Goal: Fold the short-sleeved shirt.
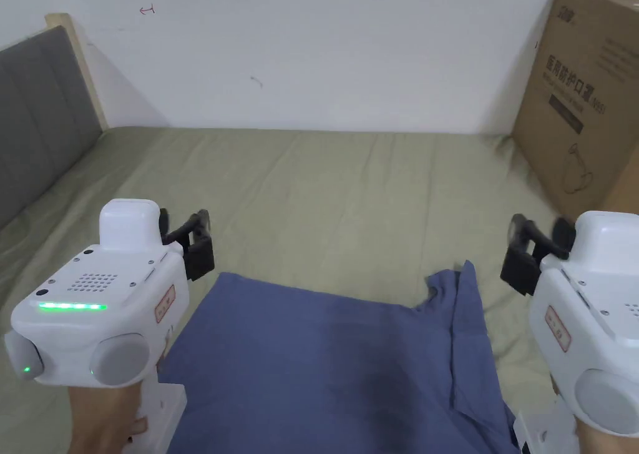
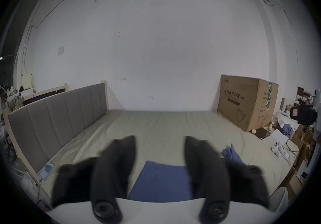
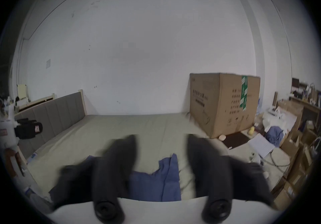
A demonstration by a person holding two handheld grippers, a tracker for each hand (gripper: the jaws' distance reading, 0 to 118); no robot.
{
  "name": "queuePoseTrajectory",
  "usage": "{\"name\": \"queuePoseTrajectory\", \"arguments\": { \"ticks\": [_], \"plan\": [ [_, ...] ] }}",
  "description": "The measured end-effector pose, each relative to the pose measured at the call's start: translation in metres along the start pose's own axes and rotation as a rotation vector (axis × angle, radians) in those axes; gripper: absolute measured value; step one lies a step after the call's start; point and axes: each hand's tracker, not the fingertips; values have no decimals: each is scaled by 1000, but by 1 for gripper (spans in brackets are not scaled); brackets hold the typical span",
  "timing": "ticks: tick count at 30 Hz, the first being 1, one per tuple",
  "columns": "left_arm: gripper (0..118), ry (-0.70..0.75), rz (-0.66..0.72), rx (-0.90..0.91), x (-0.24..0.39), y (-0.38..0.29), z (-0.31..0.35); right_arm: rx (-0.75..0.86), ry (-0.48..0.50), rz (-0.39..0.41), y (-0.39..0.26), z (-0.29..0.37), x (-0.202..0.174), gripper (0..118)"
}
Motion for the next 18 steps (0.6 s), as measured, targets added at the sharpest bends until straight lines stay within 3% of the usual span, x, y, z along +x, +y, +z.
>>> {"name": "queuePoseTrajectory", "arguments": {
  "ticks": [1,10,18],
  "plan": [
    [0,-12,7,6,2,0,0,4,-7,16,-1,-4,2,0],
    [0,-71,34,-62,4,-8,-40,15,-5,22,-5,-21,-4,0],
    [0,-89,53,-298,-15,-34,-159,-34,-6,16,-18,-70,-1,0]
  ]
}}
